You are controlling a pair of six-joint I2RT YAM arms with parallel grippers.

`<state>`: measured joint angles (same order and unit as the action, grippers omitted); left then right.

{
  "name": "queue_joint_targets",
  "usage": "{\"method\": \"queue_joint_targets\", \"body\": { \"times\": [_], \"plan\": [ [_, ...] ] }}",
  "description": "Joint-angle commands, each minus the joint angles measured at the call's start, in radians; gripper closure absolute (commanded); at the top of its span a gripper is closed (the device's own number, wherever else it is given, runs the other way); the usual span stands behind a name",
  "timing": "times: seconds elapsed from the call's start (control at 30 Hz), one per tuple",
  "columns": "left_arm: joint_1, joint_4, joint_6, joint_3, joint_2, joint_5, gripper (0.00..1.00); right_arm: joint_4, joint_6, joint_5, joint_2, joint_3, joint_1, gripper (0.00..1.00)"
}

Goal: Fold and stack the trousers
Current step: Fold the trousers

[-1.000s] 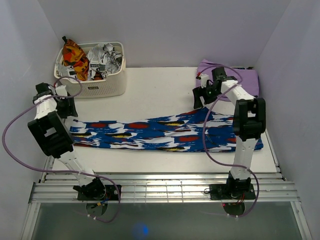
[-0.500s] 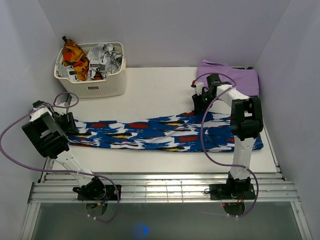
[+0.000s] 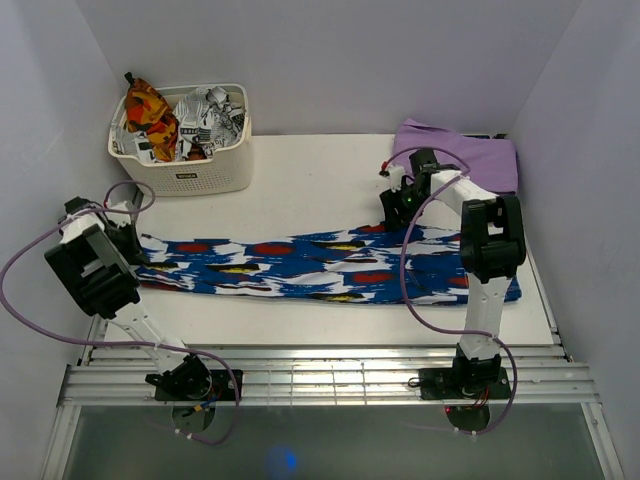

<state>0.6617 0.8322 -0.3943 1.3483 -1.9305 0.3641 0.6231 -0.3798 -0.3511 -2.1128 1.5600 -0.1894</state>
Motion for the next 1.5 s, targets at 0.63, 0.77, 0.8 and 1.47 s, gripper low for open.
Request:
{"method": "queue_joint_targets", "body": {
  "times": [0.63,0.77,0.8,1.47],
  "plan": [
    [-0.282,0.188,0.153,0.21,0.249,0.102,1.0,0.46,-0.349,0.058,0.287,-0.149,0.514,0.11],
    [-0.468,0.191,0.28,0.164,0.291,0.157,1.0,0.477,-0.386,0.09,0.263,-0.172,0.605,0.09],
    [-0.497,0.182,0.348,0.137,0.297,0.192,1.0,0.477,-0.39,0.089,0.258,-0.172,0.629,0.09],
    [-1.162,-0.307,0.873,-0.081,0.222,-0.168,1.0,0.468,-0.327,0.031,0.203,-0.23,0.654,0.1]
  ]
}}
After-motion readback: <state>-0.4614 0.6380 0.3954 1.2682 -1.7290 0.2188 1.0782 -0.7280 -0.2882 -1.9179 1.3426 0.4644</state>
